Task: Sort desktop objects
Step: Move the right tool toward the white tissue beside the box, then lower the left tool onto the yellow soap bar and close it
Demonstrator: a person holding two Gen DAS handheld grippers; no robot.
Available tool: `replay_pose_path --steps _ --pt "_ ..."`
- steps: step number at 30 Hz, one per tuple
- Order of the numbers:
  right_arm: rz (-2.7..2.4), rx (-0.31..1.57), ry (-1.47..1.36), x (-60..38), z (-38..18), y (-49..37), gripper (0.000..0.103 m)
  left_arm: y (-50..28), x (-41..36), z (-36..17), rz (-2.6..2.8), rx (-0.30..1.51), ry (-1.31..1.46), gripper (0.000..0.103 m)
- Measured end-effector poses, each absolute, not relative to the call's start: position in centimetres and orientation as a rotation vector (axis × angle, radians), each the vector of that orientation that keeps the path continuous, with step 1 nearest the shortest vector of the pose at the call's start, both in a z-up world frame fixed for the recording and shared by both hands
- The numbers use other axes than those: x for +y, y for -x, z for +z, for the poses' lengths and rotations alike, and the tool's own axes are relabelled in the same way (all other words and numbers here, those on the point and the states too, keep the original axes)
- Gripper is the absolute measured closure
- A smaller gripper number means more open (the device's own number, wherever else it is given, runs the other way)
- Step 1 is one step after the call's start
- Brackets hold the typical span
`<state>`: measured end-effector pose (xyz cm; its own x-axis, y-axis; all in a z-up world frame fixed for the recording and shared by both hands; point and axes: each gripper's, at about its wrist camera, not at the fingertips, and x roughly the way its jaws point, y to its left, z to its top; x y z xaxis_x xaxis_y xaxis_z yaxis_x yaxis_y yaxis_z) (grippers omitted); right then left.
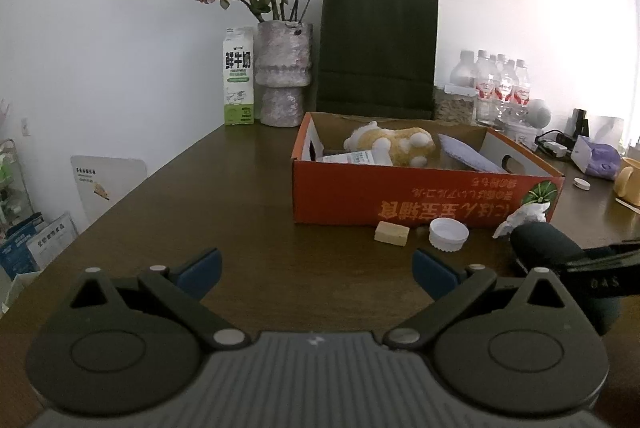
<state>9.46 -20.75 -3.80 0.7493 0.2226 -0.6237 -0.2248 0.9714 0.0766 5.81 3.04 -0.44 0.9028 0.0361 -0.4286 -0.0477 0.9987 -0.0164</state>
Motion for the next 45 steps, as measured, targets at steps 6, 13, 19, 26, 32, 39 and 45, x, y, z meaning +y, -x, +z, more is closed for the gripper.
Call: replay_pose_path --steps 6,13,19,26,32,39,45 --pt "0.268 0.643 -0.019 -21.7 -2.8 -7.2 0.041 -6.6 1.9 -0.3 0.023 0.451 0.004 0.000" --pt "0.201 0.587 -0.042 -24.7 -1.8 -6.6 0.041 -8.2 0.2 -0.3 0.003 0.468 -0.029 0.000" --pt "0.148 0.559 -0.058 -27.2 -1.5 -8.0 0.041 -10.2 -1.0 -0.3 0.009 0.479 -0.059 0.000" --pt "0.119 0.525 -0.080 -28.8 -1.4 -9.9 0.041 -13.7 -2.1 -1.3 0.018 0.536 -0.068 0.001" --pt "0.105 0.522 -0.088 -29.5 -1.8 -11.3 0.041 -16.3 -2.9 -2.5 0.041 0.587 -0.090 0.017" --pt "0.099 0.536 -0.113 -30.4 -2.8 -12.0 0.041 -18.3 -3.1 -3.6 0.049 0.632 -0.093 0.026" --pt "0.110 0.553 -0.112 -30.2 -3.4 -12.2 0.041 -19.2 -3.1 -4.1 0.041 0.645 -0.081 0.031"
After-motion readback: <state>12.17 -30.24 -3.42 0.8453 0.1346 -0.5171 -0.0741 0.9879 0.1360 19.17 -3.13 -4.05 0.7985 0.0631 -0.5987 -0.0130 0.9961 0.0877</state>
